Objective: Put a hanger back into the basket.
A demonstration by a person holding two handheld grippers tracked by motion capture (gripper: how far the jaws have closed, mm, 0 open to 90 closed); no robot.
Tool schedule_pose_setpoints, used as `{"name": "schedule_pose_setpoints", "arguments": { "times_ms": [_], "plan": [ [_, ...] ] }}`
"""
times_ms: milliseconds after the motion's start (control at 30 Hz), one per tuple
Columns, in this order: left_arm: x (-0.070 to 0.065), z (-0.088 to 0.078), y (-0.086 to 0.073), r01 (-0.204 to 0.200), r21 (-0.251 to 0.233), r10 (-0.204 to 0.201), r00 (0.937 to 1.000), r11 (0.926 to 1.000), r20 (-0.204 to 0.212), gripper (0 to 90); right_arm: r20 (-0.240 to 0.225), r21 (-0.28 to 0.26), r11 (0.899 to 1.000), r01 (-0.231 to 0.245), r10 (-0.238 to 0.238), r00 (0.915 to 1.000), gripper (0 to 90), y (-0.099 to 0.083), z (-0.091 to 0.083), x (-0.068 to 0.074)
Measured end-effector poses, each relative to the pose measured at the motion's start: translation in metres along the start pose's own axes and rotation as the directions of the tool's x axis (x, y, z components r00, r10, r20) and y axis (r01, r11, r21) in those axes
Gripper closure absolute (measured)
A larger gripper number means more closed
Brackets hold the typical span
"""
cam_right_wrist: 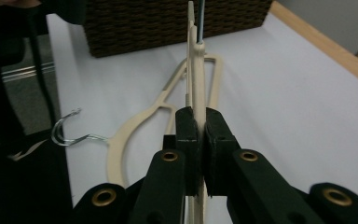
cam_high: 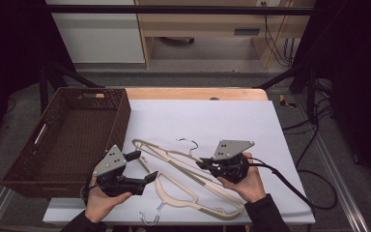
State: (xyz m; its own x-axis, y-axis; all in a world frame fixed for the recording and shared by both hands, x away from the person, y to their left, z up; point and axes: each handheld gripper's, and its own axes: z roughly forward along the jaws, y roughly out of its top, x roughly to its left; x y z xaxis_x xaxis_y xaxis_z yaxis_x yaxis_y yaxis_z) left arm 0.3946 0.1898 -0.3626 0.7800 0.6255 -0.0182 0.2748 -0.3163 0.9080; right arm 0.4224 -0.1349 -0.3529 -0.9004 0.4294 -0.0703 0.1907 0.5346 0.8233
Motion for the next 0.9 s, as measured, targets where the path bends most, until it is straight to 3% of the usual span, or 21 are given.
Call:
{"name": "schedule_pose_setpoints", "arguments": {
  "times_ms": [100,133,167,200,233,300,400,433,500,533,667,733,900],
  "plan": [
    [-0.002,0.001,0.0,-0.019,0.013,0.019,0.9996,0.9997,0.02,14.0,-0.064,0.008,1.0,0.015,-0.014,0.9979,86.4,-0.001,0.003,0.004],
    [-0.003,0.002,0.0,-0.03,0.023,0.029,0.9991,0.9993,0.032,14.0,-0.064,0.008,1.0,0.015,-0.014,0.9979,86.4,-0.001,0.003,0.004],
    [-0.005,0.004,0.001,-0.053,0.048,0.051,0.9973,0.9974,0.054,14.4,-0.114,0.016,1.0,0.023,-0.021,0.9932,86.4,-0.002,0.005,0.006],
    [-0.005,0.004,0.001,-0.053,0.048,0.051,0.9973,0.9974,0.054,14.7,-0.126,0.016,0.999,0.027,-0.025,0.9917,86.4,-0.003,0.006,0.006],
    [-0.008,0.008,0.001,-0.074,0.079,0.068,0.9948,0.9941,0.075,15.5,-0.147,0.024,0.999,0.03,-0.026,0.9888,86.4,-0.003,0.007,0.008],
    [-0.01,0.01,0.001,-0.083,0.092,0.075,0.9933,0.9923,0.088,17.0,-0.159,0.022,0.999,0.036,-0.032,0.9868,86.4,-0.003,0.008,0.009],
    [-0.016,0.017,0.0,-0.127,0.133,0.112,0.9868,0.9829,0.117,21.9,-0.218,0.033,0.998,0.053,-0.045,0.975,86.4,-0.005,0.012,0.012],
    [-0.018,0.019,0.0,-0.136,0.141,0.118,0.9852,0.9807,0.124,21.9,-0.218,0.033,0.998,0.053,-0.045,0.975,86.4,-0.005,0.012,0.012],
    [-0.019,0.022,0.001,-0.151,0.156,0.129,0.9818,0.9763,0.14,30.0,-0.238,0.038,0.998,0.057,-0.047,0.9702,86.4,-0.006,0.015,0.014],
    [-0.022,0.026,0.0,-0.165,0.182,0.135,0.9768,0.9693,0.166,33.8,-0.243,0.041,0.998,0.055,-0.044,0.9689,86.4,-0.006,0.016,0.015],
    [-0.025,0.033,-0.001,-0.185,0.209,0.148,0.9724,0.9601,0.18,45.4,-0.263,0.053,0.996,0.066,-0.05,0.9635,86.4,-0.008,0.019,0.016],
    [-0.025,0.034,-0.001,-0.187,0.21,0.15,0.9718,0.9596,0.182,51.7,-0.275,0.055,0.996,0.067,-0.05,0.9601,86.4,-0.008,0.02,0.017],
    [-0.026,0.04,-0.002,-0.214,0.226,0.17,0.9654,0.9503,0.197,63.1,-0.301,0.051,0.995,0.083,-0.064,0.9513,86.4,-0.009,0.022,0.019]
  ]
}}
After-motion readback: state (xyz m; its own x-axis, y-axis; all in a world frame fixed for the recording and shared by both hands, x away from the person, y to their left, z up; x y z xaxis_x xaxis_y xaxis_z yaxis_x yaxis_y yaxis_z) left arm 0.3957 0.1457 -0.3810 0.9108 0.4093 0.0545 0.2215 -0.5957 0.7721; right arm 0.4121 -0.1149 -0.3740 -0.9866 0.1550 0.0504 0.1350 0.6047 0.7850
